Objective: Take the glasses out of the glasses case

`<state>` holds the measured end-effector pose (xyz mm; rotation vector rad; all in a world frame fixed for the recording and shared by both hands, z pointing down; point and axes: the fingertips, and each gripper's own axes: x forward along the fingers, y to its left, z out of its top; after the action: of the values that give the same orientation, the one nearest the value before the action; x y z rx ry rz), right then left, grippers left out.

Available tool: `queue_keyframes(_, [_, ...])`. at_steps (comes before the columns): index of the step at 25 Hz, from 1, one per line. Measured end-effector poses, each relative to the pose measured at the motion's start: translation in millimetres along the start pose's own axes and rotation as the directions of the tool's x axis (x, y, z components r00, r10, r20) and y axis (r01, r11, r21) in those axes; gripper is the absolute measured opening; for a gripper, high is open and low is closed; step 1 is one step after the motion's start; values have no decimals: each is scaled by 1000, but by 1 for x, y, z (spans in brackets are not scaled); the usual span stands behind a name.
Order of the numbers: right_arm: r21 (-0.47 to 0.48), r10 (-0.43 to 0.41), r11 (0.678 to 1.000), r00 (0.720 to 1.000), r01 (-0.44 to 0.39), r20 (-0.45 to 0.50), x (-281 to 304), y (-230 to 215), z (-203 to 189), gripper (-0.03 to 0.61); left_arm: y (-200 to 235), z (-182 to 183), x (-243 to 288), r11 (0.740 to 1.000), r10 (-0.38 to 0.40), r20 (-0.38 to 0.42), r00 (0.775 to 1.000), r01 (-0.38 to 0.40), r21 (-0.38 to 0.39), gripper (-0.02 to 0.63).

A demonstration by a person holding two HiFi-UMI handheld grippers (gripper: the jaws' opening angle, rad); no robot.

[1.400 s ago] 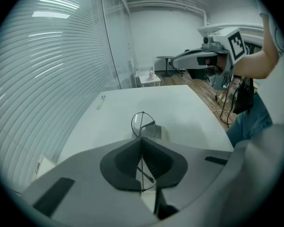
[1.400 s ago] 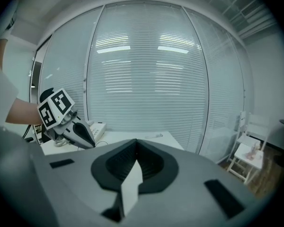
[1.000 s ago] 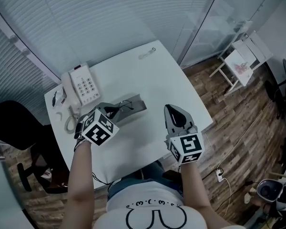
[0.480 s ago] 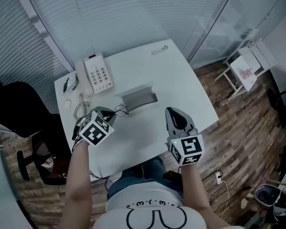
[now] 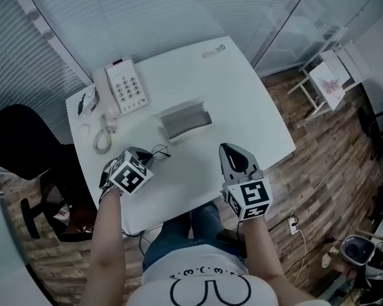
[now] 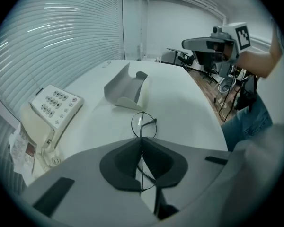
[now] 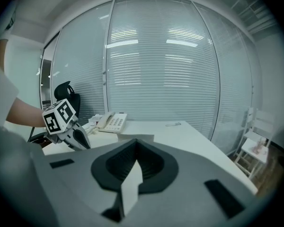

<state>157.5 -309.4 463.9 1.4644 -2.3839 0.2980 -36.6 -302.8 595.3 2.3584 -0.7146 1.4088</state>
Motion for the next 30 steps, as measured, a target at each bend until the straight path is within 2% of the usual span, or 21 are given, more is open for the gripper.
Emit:
queue_keyframes(7, [1, -8, 1000, 1000, 8, -13, 1, 3, -3, 11, 3, 0, 4, 1000, 21, 20, 1000, -21, -7, 42])
queue_keyframes(9, [0, -11, 1000, 1000, 11, -7, 0, 6, 0, 11, 1, -2, 3, 1000, 12, 26, 1000, -12, -17, 133])
queue_keyframes(12, [-2, -26, 1000, 1000, 26, 5, -4, 11, 5, 11, 3, -3, -3, 999, 32, 52, 998, -31, -28, 190])
queue_keyframes(16, [-7, -52, 999, 998, 53, 32, -12, 17, 16, 11, 10, 3, -26, 994, 94, 132, 987, -85, -73, 248])
queue_keyframes(19, [-25, -61, 998, 996, 62, 63, -21, 22, 30, 11, 15, 12, -52, 982, 167, 224, 960, -140, -129, 269])
queue_keyframes(21, [-42, -63, 997, 994, 67, 87, -26, 24, 40, 11, 21, 22, -75, 964, 244, 313, 918, -195, -181, 276])
queue_keyframes(25, [-81, -55, 995, 989, 67, 135, -40, 29, 59, 11, 25, 38, -130, 912, 398, 485, 779, -279, -300, 256])
queue_keyframes(29, [-124, -29, 991, 982, 53, 185, -59, 30, 76, 11, 14, 45, -182, 866, 495, 603, 625, -298, -401, 24])
queue_keyframes(30, [-131, -23, 990, 980, 50, 197, -64, 29, 79, 11, 10, 47, -193, 855, 514, 625, 588, -295, -426, 20])
